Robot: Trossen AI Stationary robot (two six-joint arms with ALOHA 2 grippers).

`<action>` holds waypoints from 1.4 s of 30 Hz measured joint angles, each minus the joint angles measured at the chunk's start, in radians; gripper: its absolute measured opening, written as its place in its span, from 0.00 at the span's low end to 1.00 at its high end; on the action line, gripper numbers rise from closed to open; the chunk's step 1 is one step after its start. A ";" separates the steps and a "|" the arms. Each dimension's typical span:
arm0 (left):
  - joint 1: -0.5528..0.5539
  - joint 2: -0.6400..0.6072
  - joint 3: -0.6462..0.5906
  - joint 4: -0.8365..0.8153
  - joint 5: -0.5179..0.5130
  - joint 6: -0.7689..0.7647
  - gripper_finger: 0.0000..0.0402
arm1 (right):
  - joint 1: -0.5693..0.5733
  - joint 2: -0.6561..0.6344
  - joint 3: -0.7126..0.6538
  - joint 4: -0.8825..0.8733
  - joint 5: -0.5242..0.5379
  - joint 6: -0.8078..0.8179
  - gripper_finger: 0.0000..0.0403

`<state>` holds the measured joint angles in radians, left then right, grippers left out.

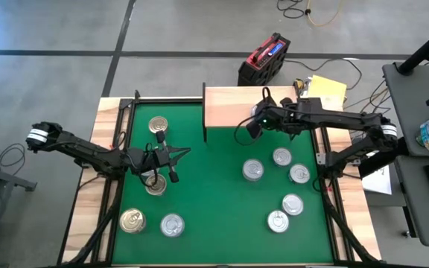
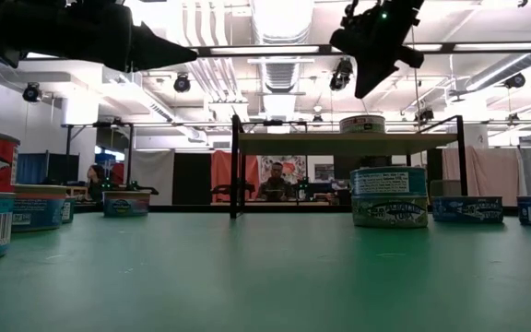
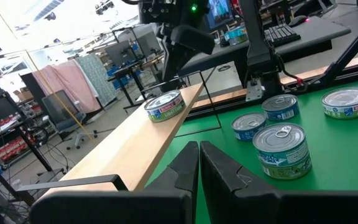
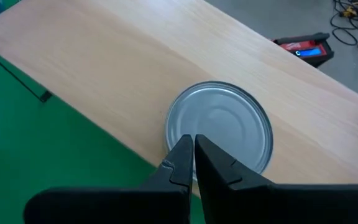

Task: Stack canned seafood by type on shelf
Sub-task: Put the green tuna can on the shelf

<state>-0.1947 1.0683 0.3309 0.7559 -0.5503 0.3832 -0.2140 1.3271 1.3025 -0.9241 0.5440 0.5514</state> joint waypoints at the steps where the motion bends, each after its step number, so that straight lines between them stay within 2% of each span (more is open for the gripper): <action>1: 0.000 0.000 0.000 0.000 0.000 0.000 0.00 | -0.002 0.003 0.000 0.000 -0.001 0.000 0.02; 21: 0.000 0.000 0.000 0.004 0.000 -0.004 0.00 | -0.022 0.098 -0.007 0.060 0.024 0.032 0.02; 42: 0.000 0.000 0.000 0.005 0.000 -0.008 0.00 | -0.055 0.081 -0.007 -0.232 0.058 0.085 0.02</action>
<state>-0.1951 1.0683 0.3309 0.7605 -0.5503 0.3752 -0.2690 1.4082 1.2952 -1.1566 0.6024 0.6362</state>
